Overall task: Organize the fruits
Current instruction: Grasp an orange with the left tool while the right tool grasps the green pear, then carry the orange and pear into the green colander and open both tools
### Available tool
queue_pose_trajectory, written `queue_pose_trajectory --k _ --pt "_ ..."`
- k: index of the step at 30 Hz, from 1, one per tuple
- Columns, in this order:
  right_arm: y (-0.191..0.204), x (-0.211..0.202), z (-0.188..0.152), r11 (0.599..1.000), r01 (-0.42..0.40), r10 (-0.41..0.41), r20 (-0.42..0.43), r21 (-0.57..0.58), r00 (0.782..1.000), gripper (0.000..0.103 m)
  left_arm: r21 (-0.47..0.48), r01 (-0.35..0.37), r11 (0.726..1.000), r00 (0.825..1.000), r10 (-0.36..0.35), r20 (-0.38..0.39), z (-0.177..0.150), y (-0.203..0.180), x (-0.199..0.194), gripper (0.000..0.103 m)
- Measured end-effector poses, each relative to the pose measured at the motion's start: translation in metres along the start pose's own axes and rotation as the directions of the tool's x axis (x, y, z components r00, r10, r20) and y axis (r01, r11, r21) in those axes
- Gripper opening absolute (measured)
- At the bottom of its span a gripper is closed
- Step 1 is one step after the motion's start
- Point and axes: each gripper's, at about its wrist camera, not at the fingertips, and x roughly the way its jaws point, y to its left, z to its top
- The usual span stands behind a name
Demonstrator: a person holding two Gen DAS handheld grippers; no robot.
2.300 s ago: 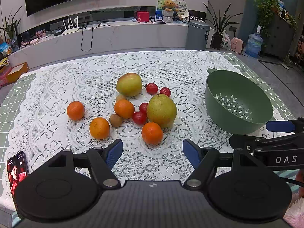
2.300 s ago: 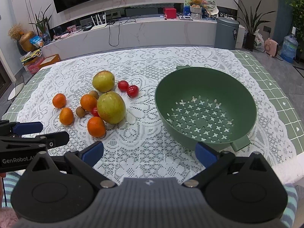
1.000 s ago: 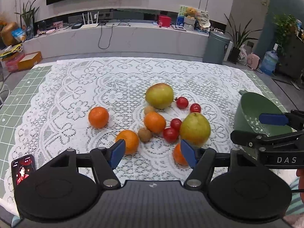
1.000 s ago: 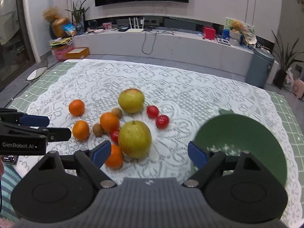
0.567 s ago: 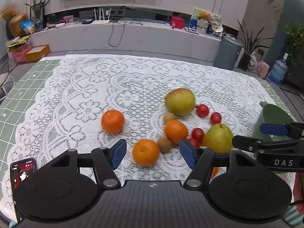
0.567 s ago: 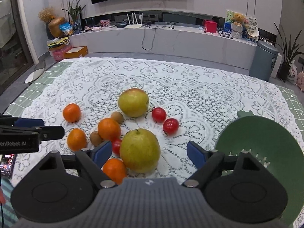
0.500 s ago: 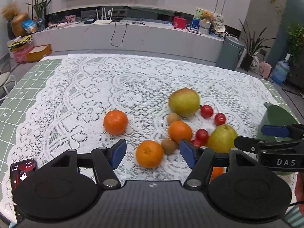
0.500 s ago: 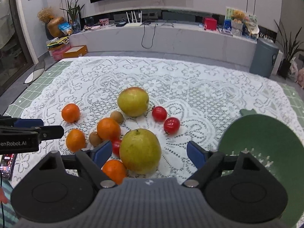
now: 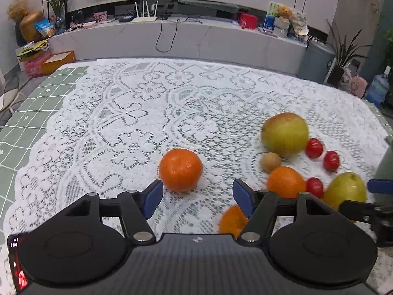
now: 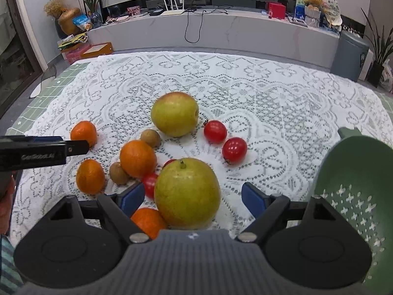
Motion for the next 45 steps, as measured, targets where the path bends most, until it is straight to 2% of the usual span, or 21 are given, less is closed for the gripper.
queue_pose_trajectory --k 2,4,6,12,15,17,23,34,45 --pt "0.001 0.003 0.001 1.0 0.005 -0.005 -0.002 -0.008 1.0 0.082 0.0 -0.006 1.0 1.0 0.006 -0.003 0.003 0.001 0.007 0.075" --pt "0.002 0.006 0.002 1.0 0.009 -0.009 -0.014 -0.018 1.0 0.075 0.003 -0.012 1.0 1.0 0.012 -0.009 0.005 0.002 0.013 0.074" --pt "0.003 0.01 0.002 1.0 0.007 -0.008 -0.027 -0.025 1.0 0.072 0.014 -0.024 1.0 1.0 0.024 -0.009 0.008 0.001 0.017 0.074" --pt "0.005 0.013 0.002 0.999 0.006 -0.007 -0.04 -0.044 0.999 0.067 0.021 -0.043 0.999 0.999 0.043 -0.009 0.013 0.004 0.026 0.072" --pt "0.006 0.014 0.001 0.999 0.0 -0.002 -0.045 -0.049 0.999 0.064 0.023 -0.057 0.998 0.998 0.057 -0.019 0.014 0.005 0.032 0.066" --pt "0.007 0.014 0.001 0.999 -0.001 -0.001 -0.045 -0.054 0.999 0.063 0.029 -0.06 0.998 0.998 0.061 -0.026 0.014 0.005 0.033 0.056" --pt "0.007 0.014 0.001 0.999 -0.004 0.002 -0.04 -0.054 0.999 0.062 0.028 -0.052 0.998 0.998 0.053 -0.022 0.012 0.005 0.032 0.052" --pt "0.004 -0.011 0.004 0.999 -0.022 0.024 0.025 -0.042 0.999 0.062 0.002 -0.007 1.0 1.0 0.007 0.021 0.012 -0.009 -0.011 0.052" --pt "-0.019 -0.068 0.008 0.999 -0.049 0.05 0.126 -0.008 0.991 0.062 0.041 0.117 0.992 0.99 -0.12 0.074 0.016 -0.054 -0.067 0.052"
